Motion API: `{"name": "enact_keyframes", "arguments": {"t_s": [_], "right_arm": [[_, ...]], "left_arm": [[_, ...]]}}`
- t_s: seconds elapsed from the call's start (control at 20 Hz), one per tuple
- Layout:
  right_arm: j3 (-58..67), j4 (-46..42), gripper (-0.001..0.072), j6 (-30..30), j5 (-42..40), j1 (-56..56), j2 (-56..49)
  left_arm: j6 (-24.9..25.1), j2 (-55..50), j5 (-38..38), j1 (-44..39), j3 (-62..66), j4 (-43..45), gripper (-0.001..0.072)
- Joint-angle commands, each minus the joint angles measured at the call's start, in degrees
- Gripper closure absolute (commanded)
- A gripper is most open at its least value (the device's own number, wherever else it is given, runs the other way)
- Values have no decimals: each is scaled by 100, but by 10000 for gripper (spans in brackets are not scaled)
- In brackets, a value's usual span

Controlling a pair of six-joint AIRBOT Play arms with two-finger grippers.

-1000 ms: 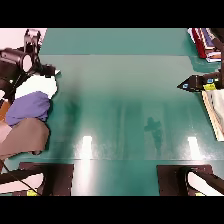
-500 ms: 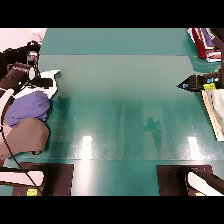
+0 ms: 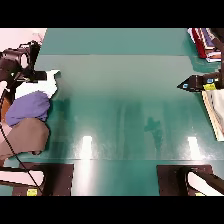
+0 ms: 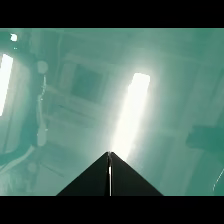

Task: Fold the shirts.

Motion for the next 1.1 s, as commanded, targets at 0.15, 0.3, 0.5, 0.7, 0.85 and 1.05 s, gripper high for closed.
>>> {"name": "enact_keyframes", "arguments": {"t_s": [0.15, 0.3, 0.5, 0.7, 0.85, 1.05], "right_arm": [[-2, 0, 697, 2, 227, 4, 4], [-2, 0, 696, 2, 188, 4, 2], [-2, 0, 696, 2, 179, 4, 2], [79, 90, 697, 2, 52, 4, 2], [822, 153, 696, 2, -66, 4, 2], [2131, 146, 697, 0, -380, 4, 2]], "left_arm": [[2, -142, 509, 4, -15, -400, 69], [2, -409, 553, 4, -179, -337, 70], [4, -570, 503, 4, -197, -334, 688], [35, -317, 140, 2, 20, -341, 684], [273, 608, 136, 2, 459, -363, 684], [581, 2197, -234, -278, 1244, -374, 684]]}}
